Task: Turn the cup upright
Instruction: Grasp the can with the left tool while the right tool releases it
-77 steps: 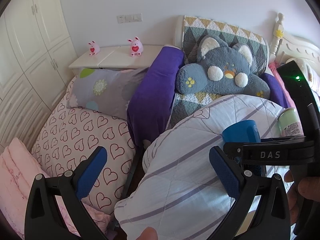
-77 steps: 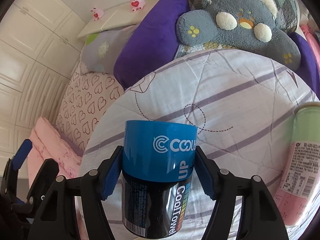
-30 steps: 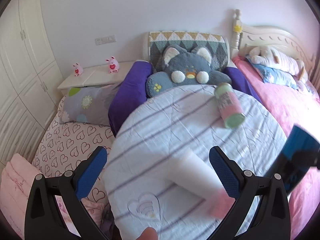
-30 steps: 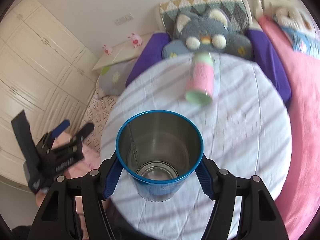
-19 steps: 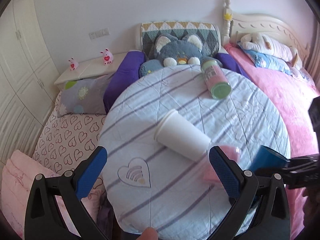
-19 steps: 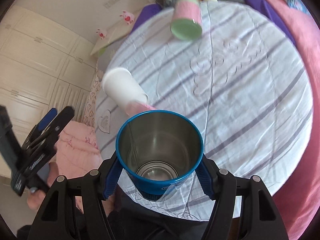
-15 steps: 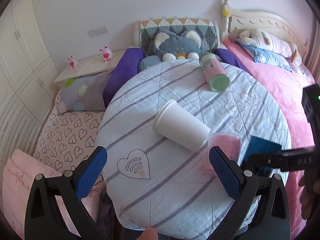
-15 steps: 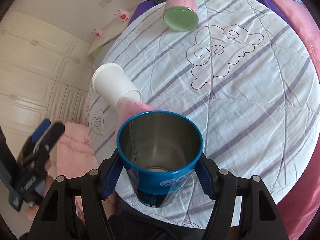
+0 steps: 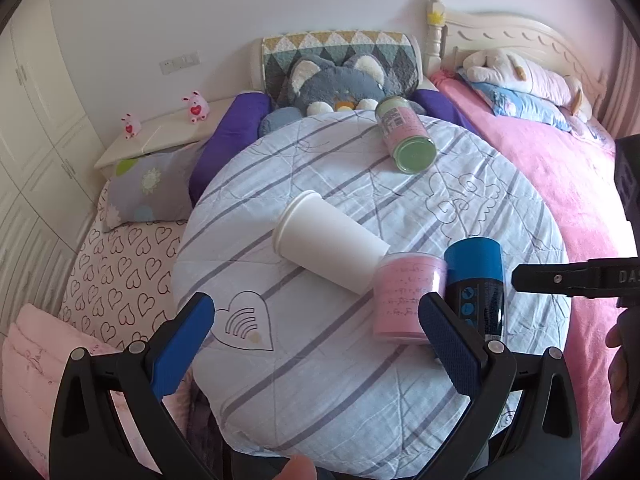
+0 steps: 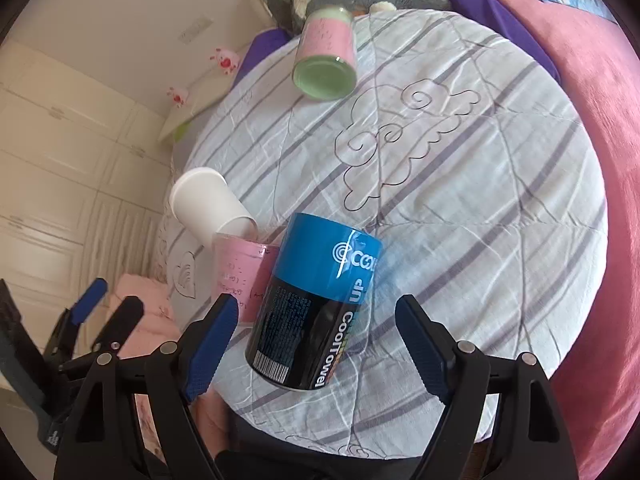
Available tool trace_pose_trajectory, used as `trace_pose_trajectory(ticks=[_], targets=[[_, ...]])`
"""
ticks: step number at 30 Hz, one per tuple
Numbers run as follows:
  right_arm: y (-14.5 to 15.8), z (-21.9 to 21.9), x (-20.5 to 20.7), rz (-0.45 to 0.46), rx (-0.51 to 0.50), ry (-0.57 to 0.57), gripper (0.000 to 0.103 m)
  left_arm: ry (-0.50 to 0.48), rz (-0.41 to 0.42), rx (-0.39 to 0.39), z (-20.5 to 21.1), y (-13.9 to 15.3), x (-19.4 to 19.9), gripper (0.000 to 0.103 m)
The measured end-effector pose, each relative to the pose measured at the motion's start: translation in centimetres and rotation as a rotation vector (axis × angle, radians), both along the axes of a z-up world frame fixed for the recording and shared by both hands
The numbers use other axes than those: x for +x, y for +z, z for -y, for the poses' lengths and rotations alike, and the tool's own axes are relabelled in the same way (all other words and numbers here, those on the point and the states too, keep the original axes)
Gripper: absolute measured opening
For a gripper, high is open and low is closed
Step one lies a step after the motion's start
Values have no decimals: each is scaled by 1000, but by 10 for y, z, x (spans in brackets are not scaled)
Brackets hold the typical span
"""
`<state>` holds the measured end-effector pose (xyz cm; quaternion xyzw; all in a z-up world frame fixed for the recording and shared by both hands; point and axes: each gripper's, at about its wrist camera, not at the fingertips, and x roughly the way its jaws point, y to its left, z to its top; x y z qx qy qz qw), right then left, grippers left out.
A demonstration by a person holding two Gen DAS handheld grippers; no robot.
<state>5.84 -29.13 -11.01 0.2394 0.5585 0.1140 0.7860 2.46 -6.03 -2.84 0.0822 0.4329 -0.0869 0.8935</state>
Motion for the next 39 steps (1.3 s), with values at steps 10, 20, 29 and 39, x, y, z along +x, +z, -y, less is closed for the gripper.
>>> trace_pose_trajectory(ticks=[10, 20, 29, 39], targets=[[28, 28, -50, 106, 21, -92, 82, -77, -7, -4, 38, 7, -6, 103], [44, 43, -73, 148, -23, -134, 82, -174, -32, 11, 90, -1, -6, 103], [59, 44, -100, 201, -108, -161, 82, -206, -52, 15, 115, -12, -4, 103], [66, 50, -118, 215, -162, -167, 82, -218, -101, 23, 134, -32, 1, 103]])
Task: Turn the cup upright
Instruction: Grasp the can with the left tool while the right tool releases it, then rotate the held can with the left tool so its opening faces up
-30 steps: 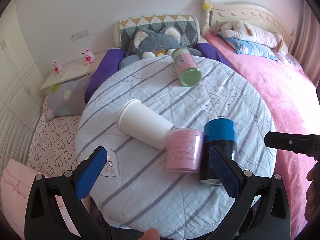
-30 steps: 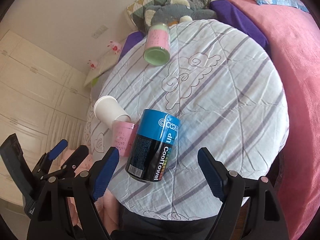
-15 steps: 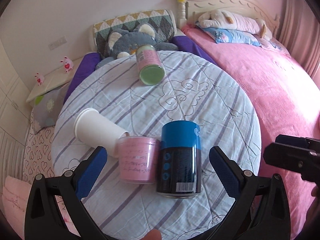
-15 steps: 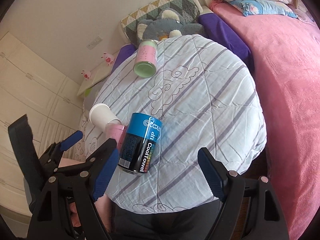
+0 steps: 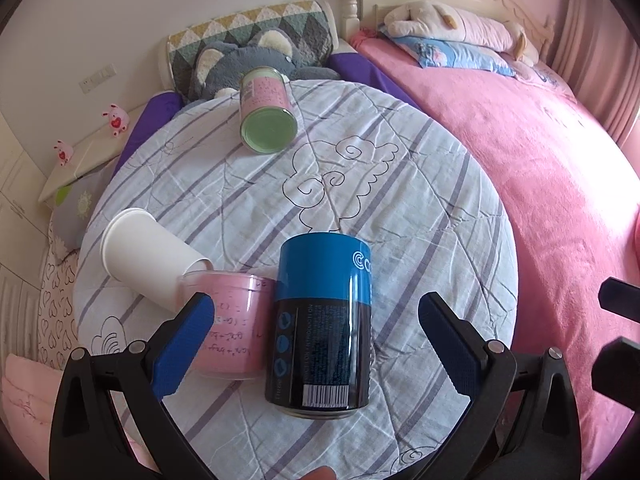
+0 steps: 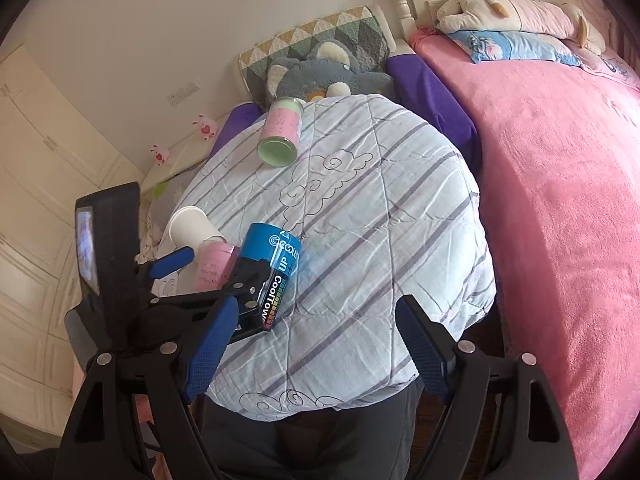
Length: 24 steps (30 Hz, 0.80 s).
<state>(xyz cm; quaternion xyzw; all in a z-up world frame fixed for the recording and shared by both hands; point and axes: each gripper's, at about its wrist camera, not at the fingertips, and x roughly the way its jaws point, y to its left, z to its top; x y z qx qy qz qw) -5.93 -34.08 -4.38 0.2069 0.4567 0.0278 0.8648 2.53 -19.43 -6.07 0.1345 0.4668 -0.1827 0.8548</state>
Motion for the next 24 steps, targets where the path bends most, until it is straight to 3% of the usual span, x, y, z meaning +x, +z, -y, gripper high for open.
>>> trace_pose_trajectory(ticks=[11, 17, 24], targets=[[-11, -2, 14, -22, -56, -15, 82, 17, -35, 18, -1, -20, 16, 103], [-27, 13, 35, -46, -19, -63, 82, -4, -39, 24, 10, -23, 23, 103], [-31, 22, 49, -54, -13, -65, 82, -1, -17, 101, 21, -32, 32, 103]])
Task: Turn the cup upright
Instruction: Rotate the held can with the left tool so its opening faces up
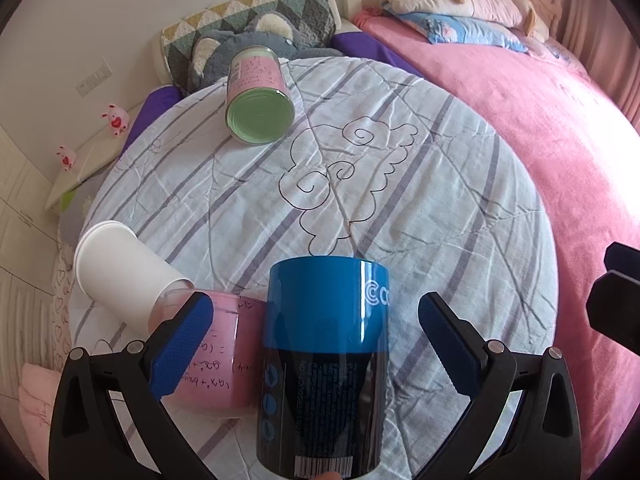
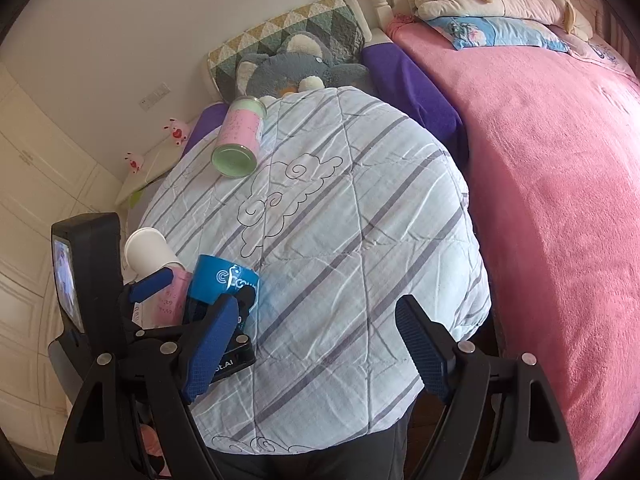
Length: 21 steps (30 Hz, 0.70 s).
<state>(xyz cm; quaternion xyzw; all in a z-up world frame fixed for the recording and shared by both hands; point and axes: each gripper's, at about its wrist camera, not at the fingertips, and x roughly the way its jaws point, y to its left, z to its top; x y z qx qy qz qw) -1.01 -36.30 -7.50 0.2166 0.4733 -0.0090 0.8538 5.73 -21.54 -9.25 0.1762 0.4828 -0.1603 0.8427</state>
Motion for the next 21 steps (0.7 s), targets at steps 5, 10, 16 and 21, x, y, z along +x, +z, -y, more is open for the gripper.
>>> trace_pose_trajectory(ticks=[5, 10, 16, 21], targets=[[-5, 0, 4, -8, 8, 8, 82, -13, -15, 10, -1, -1, 3, 103], [-8, 1, 5, -11, 14, 8, 82, -59, -54, 23, 6, -2, 3, 103], [-7, -1, 5, -7, 18, 11, 82, -58, -119, -39, 4, -1, -2, 102], [-4, 0, 2, 2, 15, 10, 82, -23, -203, -70, -5, -20, -4, 95]])
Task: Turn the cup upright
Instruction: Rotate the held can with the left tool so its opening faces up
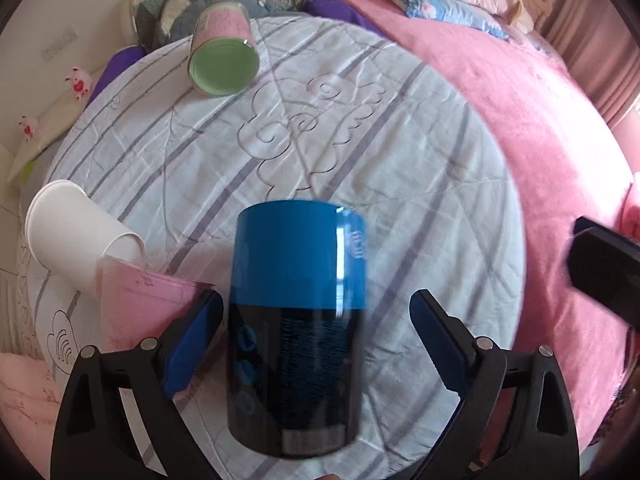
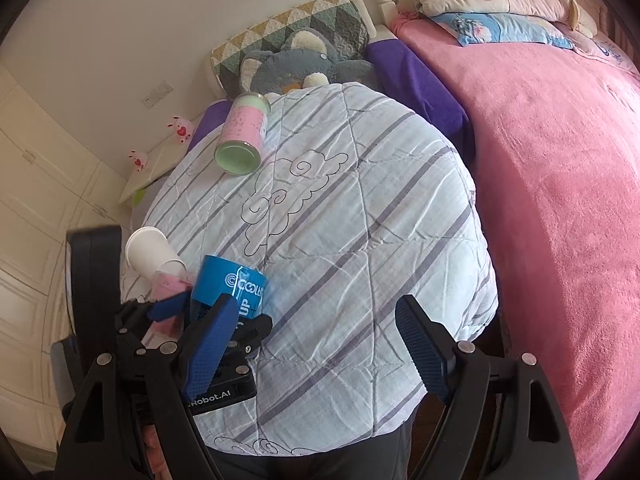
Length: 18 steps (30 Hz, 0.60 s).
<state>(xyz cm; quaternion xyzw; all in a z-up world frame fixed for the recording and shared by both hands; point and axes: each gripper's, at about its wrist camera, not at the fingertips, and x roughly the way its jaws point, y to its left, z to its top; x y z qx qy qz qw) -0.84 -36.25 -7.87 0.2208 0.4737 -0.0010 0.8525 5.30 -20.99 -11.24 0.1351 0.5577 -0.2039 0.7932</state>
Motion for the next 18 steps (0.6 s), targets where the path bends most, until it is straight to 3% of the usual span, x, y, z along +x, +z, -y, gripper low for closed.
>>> trace_pose_trajectory(ticks=[3, 10, 18], targets=[[0, 0, 1, -3, 1, 0, 82, 24, -16, 3, -5, -10, 7, 87], [-4, -6, 4, -10, 6, 17, 82, 3, 52, 39, 2, 6, 13, 90], [-2, -8, 6, -6, 4, 23, 82, -4, -27, 36, 8, 1, 33, 94]])
